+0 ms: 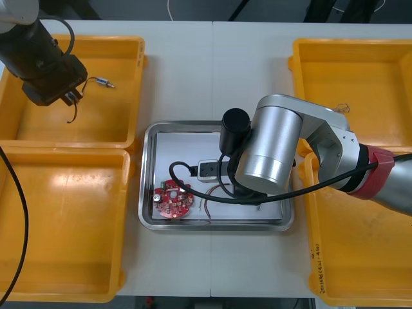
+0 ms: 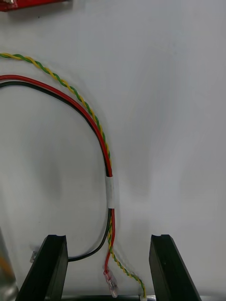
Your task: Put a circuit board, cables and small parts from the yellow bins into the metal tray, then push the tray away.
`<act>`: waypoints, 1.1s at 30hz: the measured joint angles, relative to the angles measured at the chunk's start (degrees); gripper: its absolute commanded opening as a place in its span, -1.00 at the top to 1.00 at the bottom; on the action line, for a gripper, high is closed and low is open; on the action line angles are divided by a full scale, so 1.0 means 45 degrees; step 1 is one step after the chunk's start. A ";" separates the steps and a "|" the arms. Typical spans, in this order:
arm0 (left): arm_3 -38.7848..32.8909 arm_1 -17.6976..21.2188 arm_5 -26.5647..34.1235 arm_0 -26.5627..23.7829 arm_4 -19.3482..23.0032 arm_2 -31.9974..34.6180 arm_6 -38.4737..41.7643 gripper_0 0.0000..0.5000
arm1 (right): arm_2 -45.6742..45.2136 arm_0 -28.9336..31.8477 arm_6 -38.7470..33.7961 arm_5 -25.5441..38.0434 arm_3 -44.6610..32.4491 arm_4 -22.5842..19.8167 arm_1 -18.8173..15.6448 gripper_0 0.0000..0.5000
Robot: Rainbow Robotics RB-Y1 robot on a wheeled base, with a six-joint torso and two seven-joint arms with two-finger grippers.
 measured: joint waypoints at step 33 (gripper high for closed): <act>-0.6901 -0.1334 0.1554 0.1073 -0.0070 -0.2458 -0.1420 0.98 | -0.8867 0.0041 -0.0030 0.4208 -0.1151 -0.2416 0.0748 -1.00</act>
